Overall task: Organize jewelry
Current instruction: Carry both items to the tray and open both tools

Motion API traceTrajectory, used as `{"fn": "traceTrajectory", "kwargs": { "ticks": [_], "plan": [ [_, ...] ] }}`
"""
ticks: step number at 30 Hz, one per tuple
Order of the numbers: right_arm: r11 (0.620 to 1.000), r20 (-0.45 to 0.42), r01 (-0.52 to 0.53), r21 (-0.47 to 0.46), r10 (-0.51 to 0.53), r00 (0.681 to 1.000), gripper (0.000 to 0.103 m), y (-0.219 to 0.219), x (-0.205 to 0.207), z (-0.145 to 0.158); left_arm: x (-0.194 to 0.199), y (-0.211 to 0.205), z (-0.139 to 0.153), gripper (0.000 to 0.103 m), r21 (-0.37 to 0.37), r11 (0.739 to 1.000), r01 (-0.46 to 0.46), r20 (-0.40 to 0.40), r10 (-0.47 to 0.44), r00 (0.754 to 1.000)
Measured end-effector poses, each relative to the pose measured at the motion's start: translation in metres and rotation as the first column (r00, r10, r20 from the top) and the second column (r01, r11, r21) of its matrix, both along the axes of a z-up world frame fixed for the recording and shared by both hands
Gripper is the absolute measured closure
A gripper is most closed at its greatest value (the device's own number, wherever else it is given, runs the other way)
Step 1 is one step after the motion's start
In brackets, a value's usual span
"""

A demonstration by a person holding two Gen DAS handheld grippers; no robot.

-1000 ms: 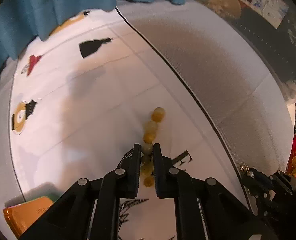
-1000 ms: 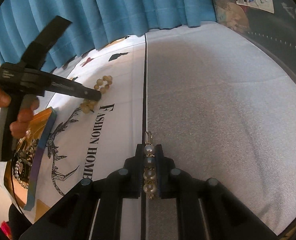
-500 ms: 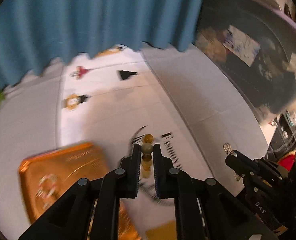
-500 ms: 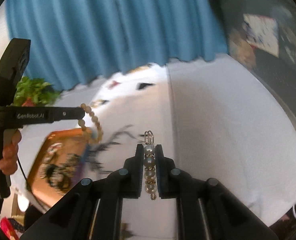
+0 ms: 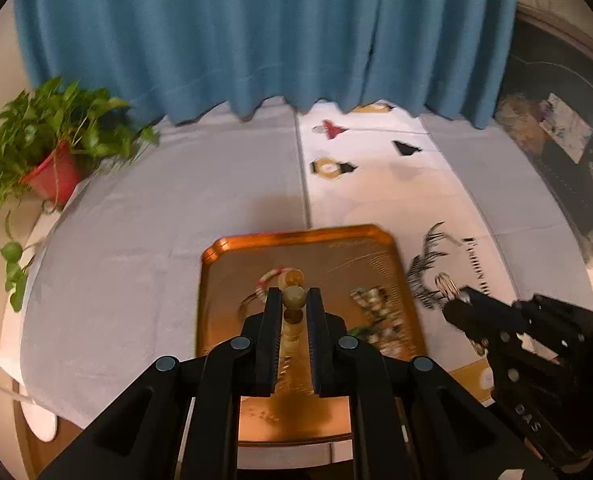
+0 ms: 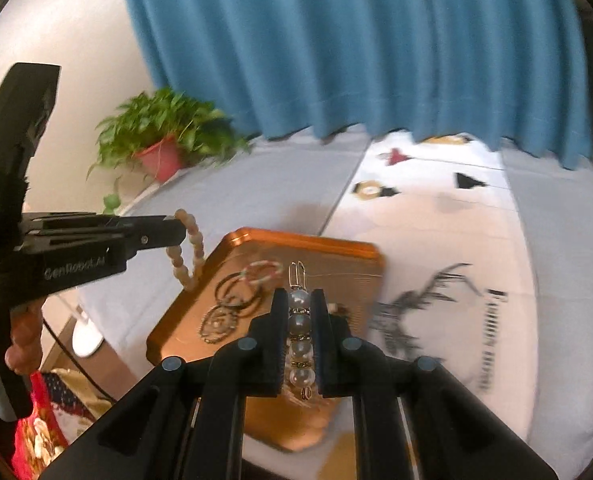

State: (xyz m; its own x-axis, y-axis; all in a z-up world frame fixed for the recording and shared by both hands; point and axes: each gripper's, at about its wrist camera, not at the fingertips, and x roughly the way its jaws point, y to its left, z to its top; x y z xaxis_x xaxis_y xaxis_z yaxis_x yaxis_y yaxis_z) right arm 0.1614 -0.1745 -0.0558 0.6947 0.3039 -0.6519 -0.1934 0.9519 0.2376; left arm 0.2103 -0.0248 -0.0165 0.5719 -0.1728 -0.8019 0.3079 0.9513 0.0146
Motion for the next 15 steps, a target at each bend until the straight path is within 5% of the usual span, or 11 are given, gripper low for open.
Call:
{"fn": "traceTrajectory", "kwargs": {
  "ticks": [3, 4, 5, 6, 9, 15],
  "plan": [
    [1.000, -0.023, -0.003, -0.009, 0.003, 1.000, 0.088, 0.012, 0.016, -0.013, 0.004, 0.005, -0.010, 0.084, 0.010, 1.000, -0.003, 0.006, 0.003, 1.000],
    [1.000, -0.033, -0.011, -0.013, 0.010, 0.999, 0.073, 0.015, 0.020, -0.016, 0.006, 0.006, -0.014, 0.053, 0.027, 1.000, -0.012, -0.004, 0.012, 1.000],
    [0.999, -0.059, -0.015, -0.036, 0.013, 0.998, 0.040, 0.019, 0.023, -0.021, 0.006, 0.006, -0.016, 0.011, 0.058, 0.998, -0.034, 0.003, 0.034, 0.999],
    [0.997, -0.092, -0.015, -0.073, 0.008, 0.996, 0.029, 0.023, 0.026, -0.026, 0.002, 0.007, -0.015, 0.000, 0.091, 0.994, -0.066, 0.042, 0.062, 0.997],
    [0.996, -0.045, -0.021, -0.083, 0.018, 0.999, 0.027, 0.023, 0.012, -0.023, -0.008, 0.010, -0.012, 0.001, 0.136, 0.985, -0.103, 0.138, 0.084, 0.987],
    [0.997, -0.097, 0.018, -0.069, -0.025, 0.995, 0.026, 0.013, -0.015, -0.016, -0.033, 0.019, -0.018, 0.001, 0.067, 0.989, -0.135, 0.080, 0.130, 0.988]
  ]
}}
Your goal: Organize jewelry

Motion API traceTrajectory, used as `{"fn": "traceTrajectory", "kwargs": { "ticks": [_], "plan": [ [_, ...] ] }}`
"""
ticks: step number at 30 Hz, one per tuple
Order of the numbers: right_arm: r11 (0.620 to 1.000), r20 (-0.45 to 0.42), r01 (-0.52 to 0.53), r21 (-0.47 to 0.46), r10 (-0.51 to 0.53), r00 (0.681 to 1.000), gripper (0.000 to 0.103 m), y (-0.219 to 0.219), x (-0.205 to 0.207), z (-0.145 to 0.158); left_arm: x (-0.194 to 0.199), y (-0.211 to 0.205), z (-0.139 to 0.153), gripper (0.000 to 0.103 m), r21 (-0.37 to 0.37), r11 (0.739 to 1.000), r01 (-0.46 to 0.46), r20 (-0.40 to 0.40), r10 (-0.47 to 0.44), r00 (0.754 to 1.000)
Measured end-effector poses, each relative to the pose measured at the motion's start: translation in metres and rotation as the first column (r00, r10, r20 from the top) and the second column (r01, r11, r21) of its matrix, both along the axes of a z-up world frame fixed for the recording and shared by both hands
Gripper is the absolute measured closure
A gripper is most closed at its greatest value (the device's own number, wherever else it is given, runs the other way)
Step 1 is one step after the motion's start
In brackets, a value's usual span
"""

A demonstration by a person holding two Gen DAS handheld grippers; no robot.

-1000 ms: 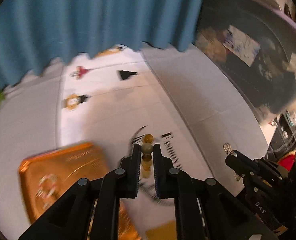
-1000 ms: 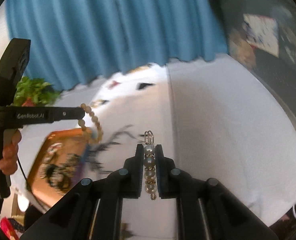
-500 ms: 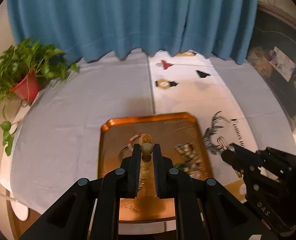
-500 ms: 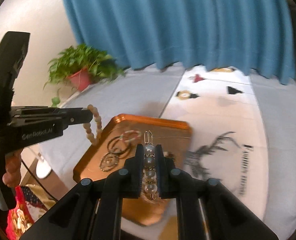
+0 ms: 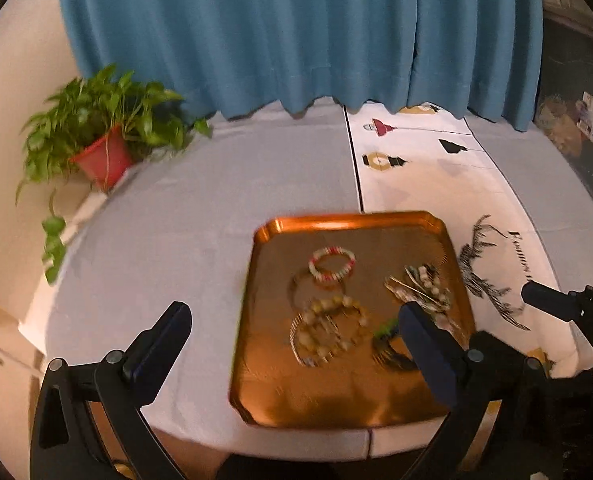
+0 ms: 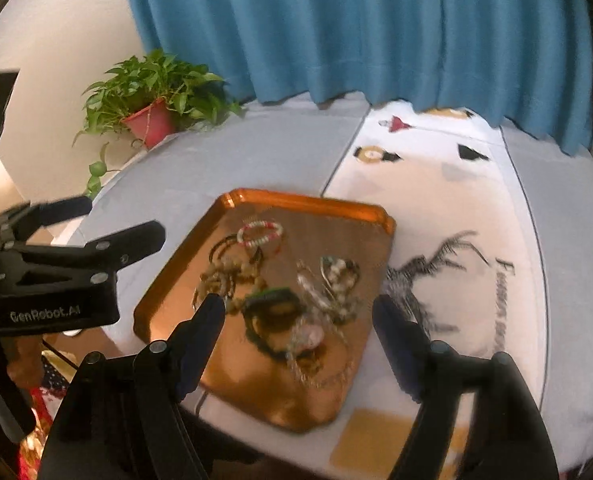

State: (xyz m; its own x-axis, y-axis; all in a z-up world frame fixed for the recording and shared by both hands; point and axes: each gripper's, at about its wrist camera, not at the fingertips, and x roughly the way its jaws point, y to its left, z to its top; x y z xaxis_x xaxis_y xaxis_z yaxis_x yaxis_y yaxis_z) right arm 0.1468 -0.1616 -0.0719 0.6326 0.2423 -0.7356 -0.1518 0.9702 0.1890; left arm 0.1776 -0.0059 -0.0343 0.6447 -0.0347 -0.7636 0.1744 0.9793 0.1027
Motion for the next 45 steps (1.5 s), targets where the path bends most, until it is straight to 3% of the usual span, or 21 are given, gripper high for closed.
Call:
{"fn": "traceTrajectory", "kwargs": {
  "ticks": [10, 19, 45],
  "plan": [
    [0.997, -0.001, 0.071, -0.039, -0.071, 0.997, 0.026, 0.000, -0.053, 0.021, -0.065, 0.008, 0.008, 0.001, -0.028, 0.999, -0.034, 0.009, 0.034, 0.999],
    [0.996, 0.015, 0.063, -0.066, -0.062, 0.998, 0.026, 0.015, -0.089, 0.033, -0.102, 0.021, 0.017, 0.001, -0.036, 0.998, -0.055, 0.027, 0.056, 0.998],
    [0.992, 0.032, 0.058, -0.115, -0.055, 0.998, 0.026, 0.023, -0.108, 0.039, -0.122, 0.022, 0.028, 0.001, -0.009, 0.998, -0.068, 0.067, 0.068, 0.995]
  ]
}}
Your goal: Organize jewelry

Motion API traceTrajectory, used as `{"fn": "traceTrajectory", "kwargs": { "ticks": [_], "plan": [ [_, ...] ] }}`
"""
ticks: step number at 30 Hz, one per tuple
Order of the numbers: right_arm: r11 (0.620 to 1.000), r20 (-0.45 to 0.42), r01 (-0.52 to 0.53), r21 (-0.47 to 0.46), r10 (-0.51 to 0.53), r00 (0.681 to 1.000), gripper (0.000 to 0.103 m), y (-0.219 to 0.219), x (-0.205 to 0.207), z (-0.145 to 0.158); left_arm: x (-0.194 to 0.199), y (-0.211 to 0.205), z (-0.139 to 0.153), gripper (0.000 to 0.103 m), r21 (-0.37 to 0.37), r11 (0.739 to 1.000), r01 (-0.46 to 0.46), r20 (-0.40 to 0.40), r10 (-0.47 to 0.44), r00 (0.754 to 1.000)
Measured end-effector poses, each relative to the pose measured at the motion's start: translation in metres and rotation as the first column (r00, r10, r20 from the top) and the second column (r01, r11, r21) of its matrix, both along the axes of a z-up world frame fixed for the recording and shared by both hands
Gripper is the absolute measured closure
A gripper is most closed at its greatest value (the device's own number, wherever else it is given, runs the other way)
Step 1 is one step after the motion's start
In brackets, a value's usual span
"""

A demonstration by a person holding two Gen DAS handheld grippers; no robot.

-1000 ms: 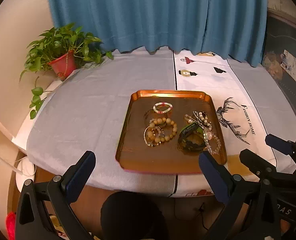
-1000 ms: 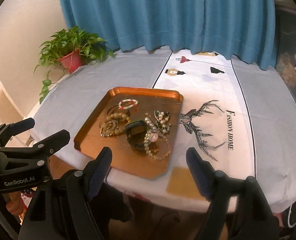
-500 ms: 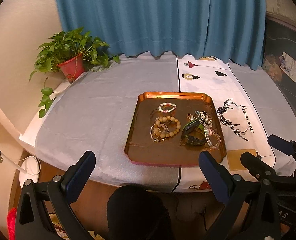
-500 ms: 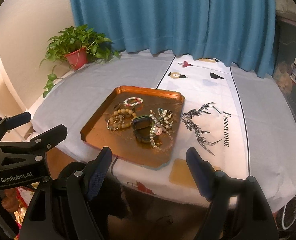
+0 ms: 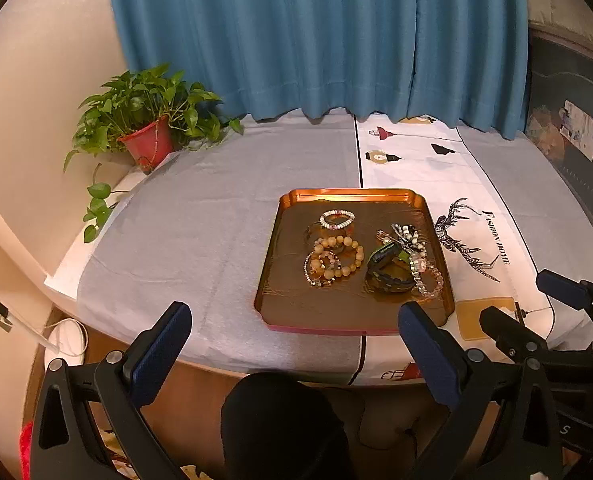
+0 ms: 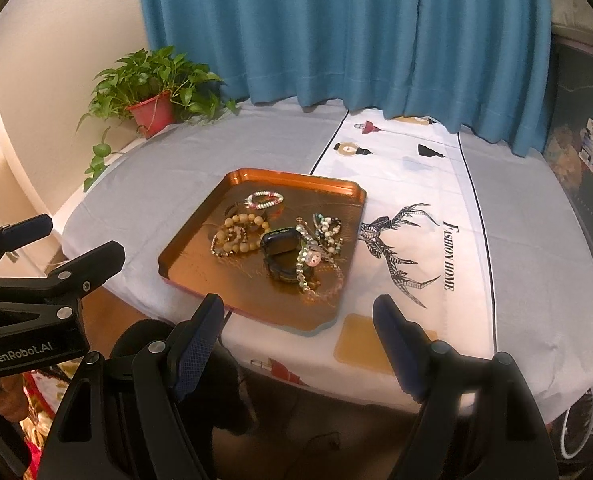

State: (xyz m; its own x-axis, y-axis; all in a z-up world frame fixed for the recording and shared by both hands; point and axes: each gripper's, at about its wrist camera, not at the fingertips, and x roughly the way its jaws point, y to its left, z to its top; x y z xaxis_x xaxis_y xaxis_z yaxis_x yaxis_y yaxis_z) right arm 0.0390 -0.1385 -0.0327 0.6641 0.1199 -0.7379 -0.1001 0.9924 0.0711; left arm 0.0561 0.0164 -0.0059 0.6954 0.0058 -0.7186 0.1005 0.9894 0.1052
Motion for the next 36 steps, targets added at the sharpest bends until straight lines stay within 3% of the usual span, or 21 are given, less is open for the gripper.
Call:
{"fn": "traceTrajectory", "kwargs": {
  "ticks": [36],
  "plan": [
    [1.000, -0.008, -0.001, 0.000, 0.001, 1.000, 0.026, 0.0008, 0.0006, -0.0029, -0.0001, 0.0066, 0.0026, 0.000, 0.014, 1.000, -0.004, 0.015, 0.003, 1.000]
  ]
}}
